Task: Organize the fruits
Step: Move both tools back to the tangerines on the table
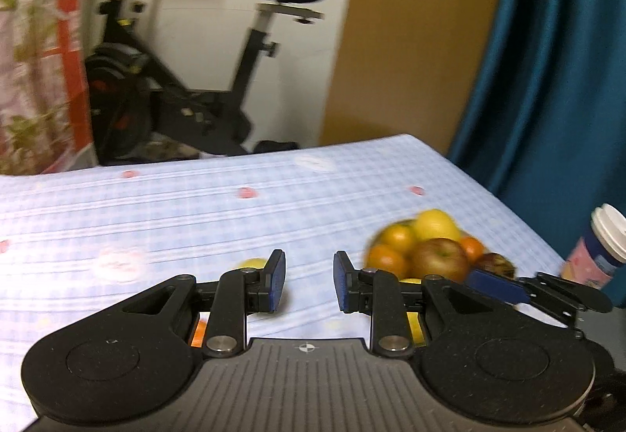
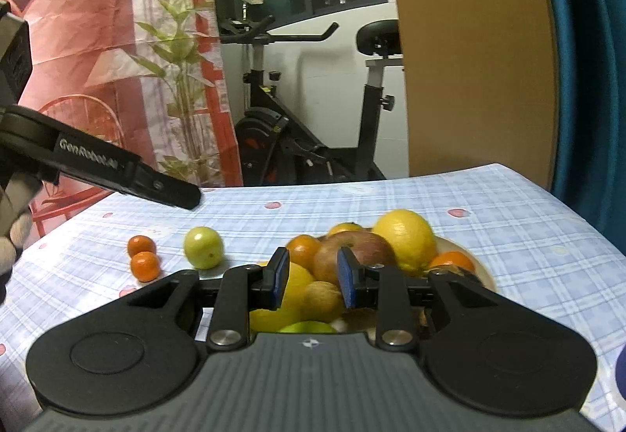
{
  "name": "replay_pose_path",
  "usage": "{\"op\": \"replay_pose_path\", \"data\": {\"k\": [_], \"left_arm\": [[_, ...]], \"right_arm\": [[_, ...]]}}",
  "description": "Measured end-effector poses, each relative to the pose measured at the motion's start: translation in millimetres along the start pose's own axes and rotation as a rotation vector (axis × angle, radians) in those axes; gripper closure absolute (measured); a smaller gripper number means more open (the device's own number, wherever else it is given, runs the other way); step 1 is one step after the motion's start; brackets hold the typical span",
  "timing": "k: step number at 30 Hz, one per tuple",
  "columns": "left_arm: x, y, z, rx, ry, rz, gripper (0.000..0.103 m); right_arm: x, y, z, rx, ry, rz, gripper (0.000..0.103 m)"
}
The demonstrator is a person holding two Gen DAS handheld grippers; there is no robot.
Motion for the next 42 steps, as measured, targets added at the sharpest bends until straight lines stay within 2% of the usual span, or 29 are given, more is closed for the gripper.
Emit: {"op": "replay_pose_path", "data": {"k": [7,13,20,24,27,32,37,42], "left_arm": [[-19.9,-7.6,-54.9,-0.099,0.058,0.017,0.075],[-26.9,-15.8,-80.0,-0.153,0.072,0.016,0.075],[-13.0,-21.1,-99.9,-0.184,0.057,-0.007,0.074],[-5.2,-21.4,-108.0,-0.207,0.051,-0.019,0.074],[-5.2,-23.3,-113.3,-0.22,0.062,-0.01,0.074],[-2.2,-23.5,-122.2,-0.235,0.058,-0.018,0.074],[2.1,-23.6,-126.0,-0.253,0.045,-0.023,0.065],[8.0,-22.8,-123.3,-0.244,0.018,-0.037,0.064]], "right_arm": [[10.4,6.7,-22.6,-0.042,0.052,-0.015,0.073],[31.6,15.5,-38.3,-0.025,0.11,-0.051,0.073],[56.5,19.2,-70.3,-0.087,0.196,-0.105,0.073],[84.3,21.9,-91.4,-0.117,0.256,-0.167,0.068],[104.7,26.1,-104.6,-0.134,0.255,-0.196,0.06],[132.4,34.6,-119.1,-0.172,0.274,-0.241,0.056],[147.2,37.0,-127.5,-0.211,0.281,-0.271,0.056],[149.9,34.6,-126.3,-0.213,0.295,-0.297,0.059]]}}
Point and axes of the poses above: each gripper's, at about its wrist camera, not at the fingertips, and x roughly the way its jaws point, z to its right, y to its top, the point moved 1 cm from there along x, roughly the way its jaws point, and after that the axes turned 13 degrees about -z, right-handed, at the moved point
